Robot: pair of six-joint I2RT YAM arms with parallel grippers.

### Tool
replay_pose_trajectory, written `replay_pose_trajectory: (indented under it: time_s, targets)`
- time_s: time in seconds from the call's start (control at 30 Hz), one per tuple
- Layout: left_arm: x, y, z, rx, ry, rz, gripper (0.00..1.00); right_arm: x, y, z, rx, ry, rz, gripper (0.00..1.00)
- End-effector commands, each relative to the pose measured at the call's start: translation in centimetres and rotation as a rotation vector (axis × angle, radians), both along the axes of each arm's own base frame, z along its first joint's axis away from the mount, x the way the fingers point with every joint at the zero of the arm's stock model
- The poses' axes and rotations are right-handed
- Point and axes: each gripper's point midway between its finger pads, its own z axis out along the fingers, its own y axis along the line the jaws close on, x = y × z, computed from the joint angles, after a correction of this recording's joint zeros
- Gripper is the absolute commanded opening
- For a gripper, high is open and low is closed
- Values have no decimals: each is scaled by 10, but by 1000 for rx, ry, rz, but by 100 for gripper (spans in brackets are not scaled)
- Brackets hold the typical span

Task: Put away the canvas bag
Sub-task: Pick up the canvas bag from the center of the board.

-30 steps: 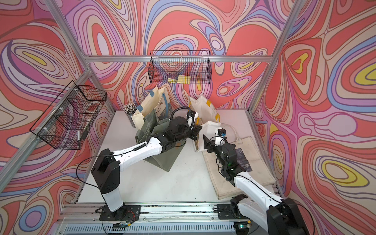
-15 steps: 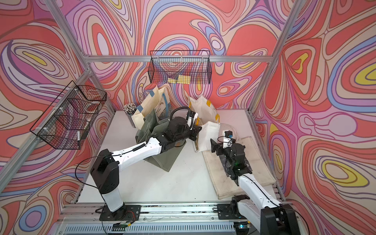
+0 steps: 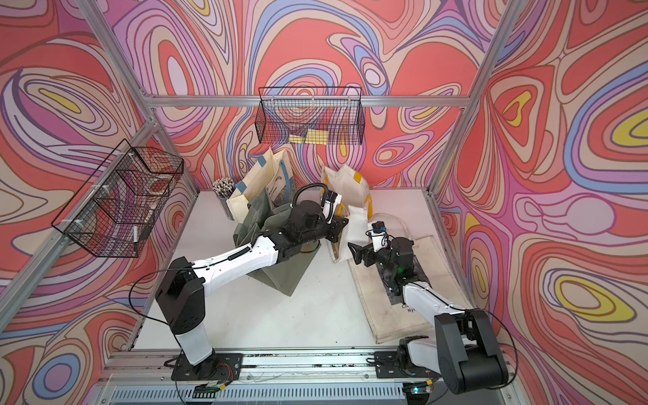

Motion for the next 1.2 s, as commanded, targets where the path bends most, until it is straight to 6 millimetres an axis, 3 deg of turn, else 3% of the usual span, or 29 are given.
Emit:
replay_pose_trajectory:
  time_s: [0.0, 0.17, 0.4, 0.6, 0.73, 0.83, 0.93, 1.17]
  targets:
    - [-1, -11, 13, -45, 8, -28, 0, -1, 15, 25, 40, -66, 84, 98]
    - [4, -13, 15, -55, 8, -9, 0, -4, 12, 21, 20, -71, 43, 98]
    - [4, -15, 13, -47, 19, -1, 0, 11, -19, 17, -5, -108, -181, 98]
    - [4, -15, 14, -47, 23, 2, 0, 12, -16, 20, -33, -103, -237, 98]
    - [-1, -11, 9, -13, 25, -9, 0, 2, -46, 30, -74, -163, -380, 98]
    - [-7, -6, 5, 17, 13, -27, 0, -3, -50, 23, -137, -123, -343, 98]
    - [-11, 3, 4, 63, -10, -29, 0, -6, -55, 29, -103, -116, -325, 98]
    - [-15, 21, 4, 79, -14, -18, 0, -8, -39, 24, -87, -71, -202, 90]
